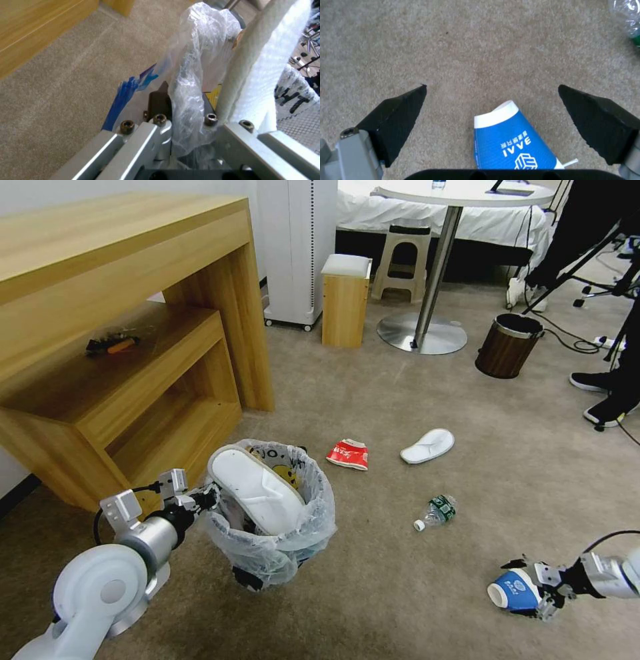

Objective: Pick up the trash bin and place the garbage on the floor into it.

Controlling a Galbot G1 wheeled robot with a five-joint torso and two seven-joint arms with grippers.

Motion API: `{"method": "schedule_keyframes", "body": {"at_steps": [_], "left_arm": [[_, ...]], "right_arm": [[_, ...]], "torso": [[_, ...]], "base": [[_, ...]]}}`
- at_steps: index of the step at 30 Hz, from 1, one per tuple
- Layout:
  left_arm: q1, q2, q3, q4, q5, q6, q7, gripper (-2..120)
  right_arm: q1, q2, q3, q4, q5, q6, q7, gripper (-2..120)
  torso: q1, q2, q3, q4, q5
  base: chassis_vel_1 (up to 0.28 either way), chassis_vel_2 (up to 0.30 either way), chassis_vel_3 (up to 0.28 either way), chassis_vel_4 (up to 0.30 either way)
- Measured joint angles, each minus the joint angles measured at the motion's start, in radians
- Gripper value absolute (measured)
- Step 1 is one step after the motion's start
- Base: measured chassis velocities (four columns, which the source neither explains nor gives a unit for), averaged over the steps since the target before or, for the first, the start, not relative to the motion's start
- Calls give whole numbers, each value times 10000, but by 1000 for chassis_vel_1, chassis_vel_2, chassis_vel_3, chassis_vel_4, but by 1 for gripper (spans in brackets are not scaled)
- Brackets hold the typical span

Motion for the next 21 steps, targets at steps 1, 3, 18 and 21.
{"method": "schedule_keyframes", "body": {"at_steps": [1,3,18,21], "left_arm": [[-1,1,0,10,0,0,0,3],[-5,1,0,18,0,0,0,3],[-56,-21,3,71,6,-6,5,3],[-64,-21,2,72,10,-8,5,3]], "right_arm": [[-1,0,-38,-1,-62,6,2,100],[-8,-7,-60,2,-103,10,-1,100],[246,-3,-179,-520,-1171,255,1059,100],[280,9,-182,-661,-1258,285,1317,100]], "torso": [[0,0,0,0,0],[0,0,0,0,0],[0,0,0,0,0],[0,0,0,-1,0]], "base": [[0,0,0,0],[0,0,0,0],[0,0,0,0],[0,0,0,0]]}}
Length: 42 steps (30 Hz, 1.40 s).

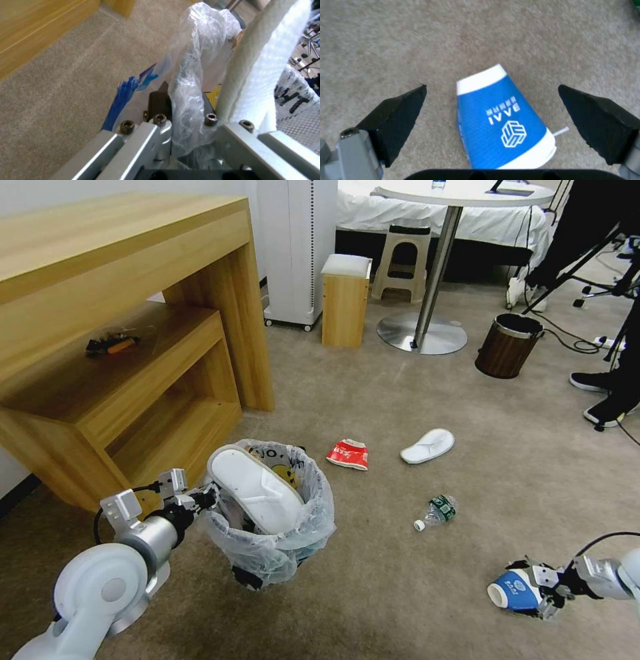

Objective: Pick up the trash bin and place the garbage on the floor into it.

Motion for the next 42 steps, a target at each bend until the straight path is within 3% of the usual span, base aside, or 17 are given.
{"method": "schedule_keyframes", "body": {"at_steps": [5,42], "left_arm": [[12,-1,0,0,12,-8,0,3],[29,47,-41,-43,-21,-26,9,3]], "right_arm": [[16,45,-80,-169,-112,-32,668,100],[154,399,-701,-476,-1559,-13,1580,100]], "torso": [[0,0,0,1,0],[0,0,0,1,1]], "base": [[0,0,0,0],[0,0,0,0]]}}
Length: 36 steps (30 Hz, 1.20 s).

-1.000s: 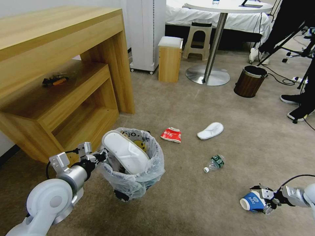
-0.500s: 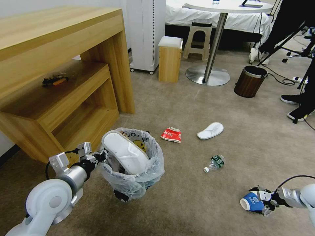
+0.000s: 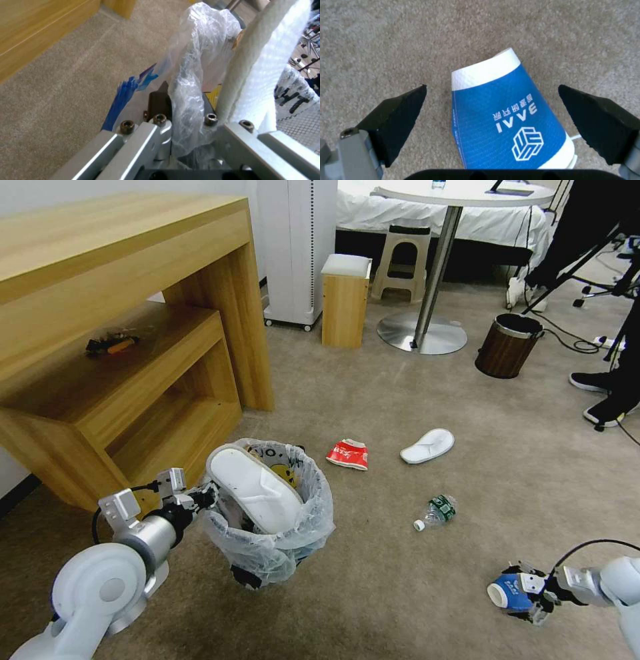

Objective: Pick up the trash bin and place the garbage on the floor into it.

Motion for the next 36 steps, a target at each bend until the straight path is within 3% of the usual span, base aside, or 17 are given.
{"method": "schedule_keyframes", "body": {"at_steps": [9,16,27,29,36], "left_arm": [[7,-11,-21,-15,1,-1,0,3],[-14,-31,3,3,9,-4,2,3],[-35,-9,4,27,9,-4,9,3],[-39,-18,9,37,7,-4,15,3],[-40,-15,11,49,7,-7,27,3]], "right_arm": [[79,9,-13,-204,-178,26,63,100],[68,24,24,-330,-314,106,62,76],[55,54,57,-373,-359,161,46,60],[55,52,69,-375,-363,163,44,51],[32,50,102,-340,-353,167,41,39]], "torso": [[0,0,-1,-1,0],[0,0,0,-1,-1],[0,0,-1,-1,-3],[0,0,0,-2,-2],[0,0,-1,-1,0]], "base": [[0,0,0,0],[0,0,0,0],[0,0,0,0],[0,0,0,0],[0,0,0,0]]}}
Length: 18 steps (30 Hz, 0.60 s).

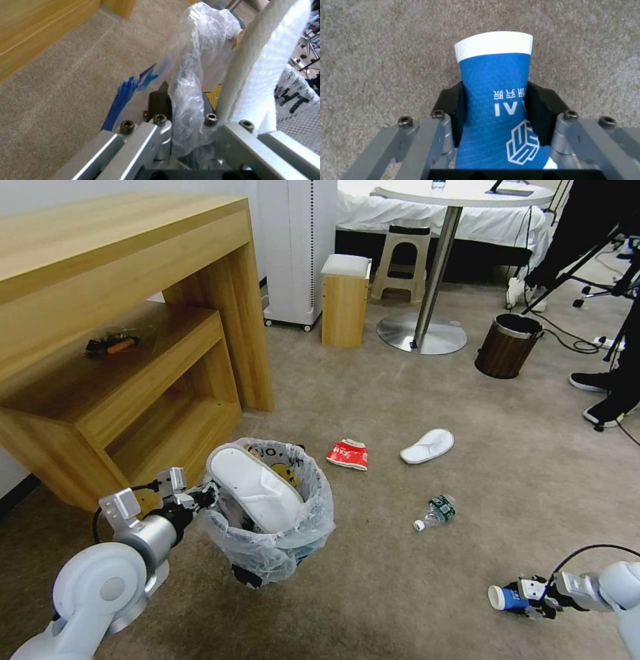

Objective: Pick up the trash bin and place the garbage on the floor into it.

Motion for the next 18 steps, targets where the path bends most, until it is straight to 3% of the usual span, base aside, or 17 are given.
{"method": "schedule_keyframes", "body": {"at_steps": [4,13,18], "left_arm": [[5,9,-13,1,0,-7,5,3],[18,27,-10,-17,12,-14,5,3],[10,45,-5,-36,17,-14,4,3]], "right_arm": [[-22,-29,18,52,14,7,-16,37],[-74,-138,81,284,308,42,-46,21],[-192,-248,157,664,837,46,-60,20]], "torso": [[0,0,0,0,4],[0,-1,0,0,1],[0,-1,0,0,1]], "base": [[0,0,0,0],[0,0,0,0],[0,0,0,0]]}}
